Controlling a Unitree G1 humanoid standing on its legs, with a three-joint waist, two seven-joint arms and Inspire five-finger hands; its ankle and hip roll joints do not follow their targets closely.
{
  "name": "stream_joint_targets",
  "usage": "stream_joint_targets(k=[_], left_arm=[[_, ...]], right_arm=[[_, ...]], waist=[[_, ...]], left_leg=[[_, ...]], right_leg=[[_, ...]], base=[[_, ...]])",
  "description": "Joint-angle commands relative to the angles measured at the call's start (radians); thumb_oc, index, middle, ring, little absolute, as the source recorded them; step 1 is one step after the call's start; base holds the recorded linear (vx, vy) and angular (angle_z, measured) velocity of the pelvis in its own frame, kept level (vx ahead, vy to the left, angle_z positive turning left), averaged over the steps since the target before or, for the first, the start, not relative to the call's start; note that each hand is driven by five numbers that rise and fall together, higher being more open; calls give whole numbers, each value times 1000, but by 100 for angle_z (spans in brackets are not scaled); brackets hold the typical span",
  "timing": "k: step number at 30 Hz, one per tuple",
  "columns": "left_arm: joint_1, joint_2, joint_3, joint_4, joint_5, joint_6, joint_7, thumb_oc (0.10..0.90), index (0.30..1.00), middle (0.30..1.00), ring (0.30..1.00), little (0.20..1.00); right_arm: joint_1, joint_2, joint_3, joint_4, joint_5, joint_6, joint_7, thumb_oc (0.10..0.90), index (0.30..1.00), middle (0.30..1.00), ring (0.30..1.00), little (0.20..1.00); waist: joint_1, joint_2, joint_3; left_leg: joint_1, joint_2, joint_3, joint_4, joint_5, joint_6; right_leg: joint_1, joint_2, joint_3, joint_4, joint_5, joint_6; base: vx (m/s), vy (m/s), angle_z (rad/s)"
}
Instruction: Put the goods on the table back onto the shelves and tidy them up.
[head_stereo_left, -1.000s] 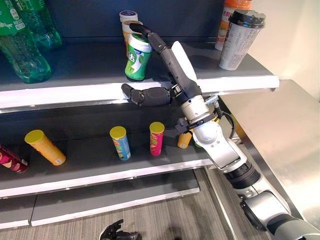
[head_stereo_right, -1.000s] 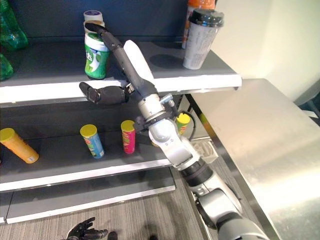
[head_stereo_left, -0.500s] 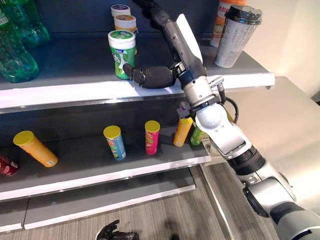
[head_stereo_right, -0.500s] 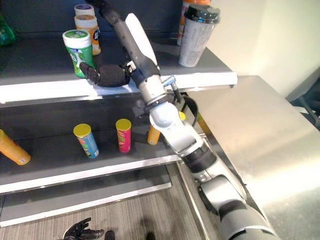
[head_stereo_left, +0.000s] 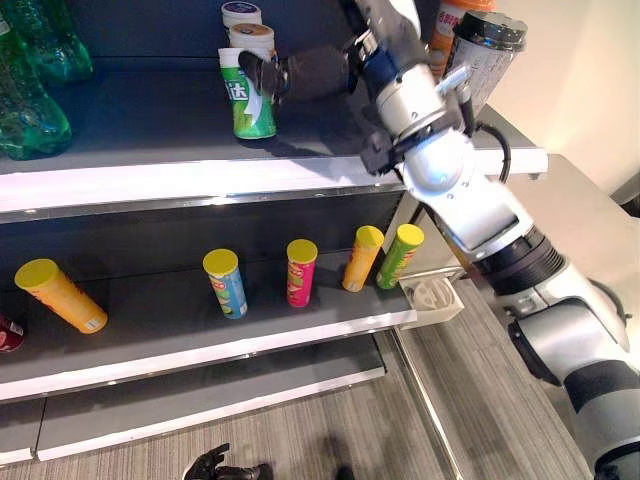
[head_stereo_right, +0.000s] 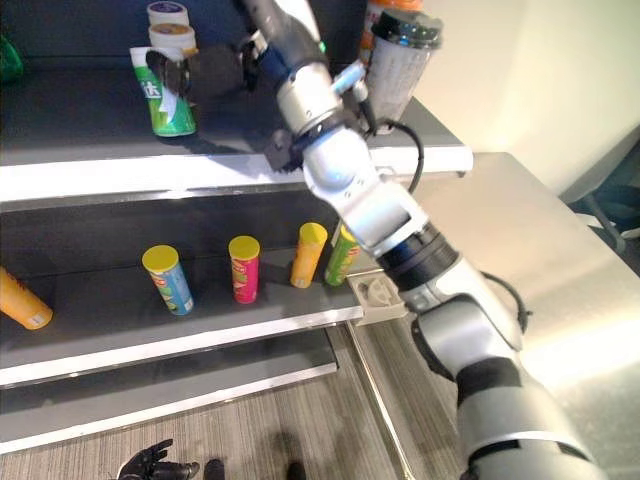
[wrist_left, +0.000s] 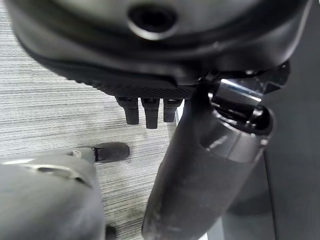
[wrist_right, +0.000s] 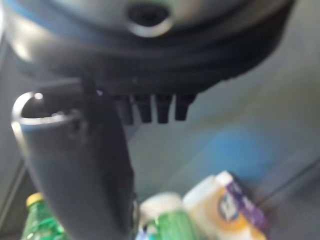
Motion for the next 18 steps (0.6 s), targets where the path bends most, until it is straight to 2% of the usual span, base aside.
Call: stream_joint_targets(k=[1,2,3,4,7,9,10,11,12,13,14,15,16,18], left_arm=[[-41,51,-72,68,21,-50,-1,800,900,900,900,900],[-33,63,-64,74,15,-56,-4,800,900,900,900,900],[-32,67,-60,79,10,-58,-7,800,900,900,900,900],[-34,67,-60,79,10,-58,-7,800,900,900,900,900],[-25,81,-35,89,-2,-58,-18,800,900,900,900,900],[-23,88,-24,91,-3,-58,-27,800,900,900,900,900],[-18,96,-16,82,-8,-60,-37,800,900,900,900,900],[-15,94,-10,76,-8,-62,-39,800,900,900,900,900],[-16,95,-11,76,-8,-62,-39,800,900,900,900,900],[-10,96,-6,72,-7,-63,-42,800,900,900,900,900],[-5,87,5,66,-4,-62,-48,800,900,900,900,900],[1,65,13,60,7,-60,-52,800,900,900,900,900],[2,67,13,60,7,-60,-52,800,900,900,900,900],[9,33,23,46,22,-59,-56,800,900,900,900,900]], right_arm=[[-236,-80,-49,101,119,-95,-43,800,900,900,900,900],[-301,-169,-7,139,207,-120,-29,800,900,900,900,900],[-349,-224,28,166,267,-138,-14,800,900,900,900,900],[-353,-224,31,169,268,-139,-14,800,900,900,900,900],[-436,-445,127,148,452,-182,44,800,900,900,900,900],[-498,-569,197,154,526,-202,62,800,900,900,900,900],[-587,-724,308,185,572,-214,66,800,900,900,900,900],[-582,-772,320,179,573,-225,67,800,900,900,900,900],[-583,-773,320,180,574,-225,67,800,900,900,900,900],[-582,-819,332,173,566,-228,61,800,900,900,900,900],[-544,-916,315,144,561,-242,54,800,900,900,900,900],[-477,-1012,266,86,560,-263,50,800,900,900,900,900],[-450,-1014,239,82,558,-262,48,800,900,900,900,900],[-312,-1116,119,-11,555,-288,44,800,900,900,900,900]], waist=[[20,-26,-29],[0,-38,-36],[-11,-43,-36],[-10,-44,-36],[-52,-75,-45],[-81,-94,-53],[-125,-120,-63],[-141,-120,-64],[-139,-123,-65],[-153,-123,-67],[-168,-119,-66],[-180,-93,-59],[-180,-96,-59],[-196,-54,-53]], left_leg=[[76,-26,62,11,-120,-25],[76,-23,70,11,-119,-28],[82,-21,76,11,-123,-30],[78,-21,77,11,-119,-31],[77,-12,104,11,-119,-37],[80,-6,129,11,-120,-40],[91,8,165,11,-126,-44],[100,13,175,11,-134,-45],[96,12,178,11,-128,-45],[104,16,185,11,-137,-45],[109,17,203,11,-136,-45],[118,18,209,11,-147,-43],[118,19,209,11,-147,-43],[120,16,215,11,-152,-39]], right_leg=[[67,-88,-25,8,102,108],[61,-85,-18,10,114,111],[62,-83,-14,11,121,114],[58,-83,-13,11,124,113],[41,-78,9,19,157,123],[30,-73,25,23,175,128],[14,-61,54,28,189,133],[18,-58,59,29,191,136],[13,-58,62,30,194,136],[16,-55,66,29,193,137],[8,-54,79,32,199,138],[10,-52,82,30,196,138],[11,-52,83,30,196,138],[5,-52,87,32,195,139]], base=[[-40,9,-11],[-35,15,-15],[-30,9,-12],[-31,-1,-12],[-40,-18,-18],[-33,-31,-43],[7,-28,-59],[-2,-29,-57],[28,4,-25],[25,1,-48],[74,37,-52],[49,29,-45],[48,43,-11],[21,18,-9]])
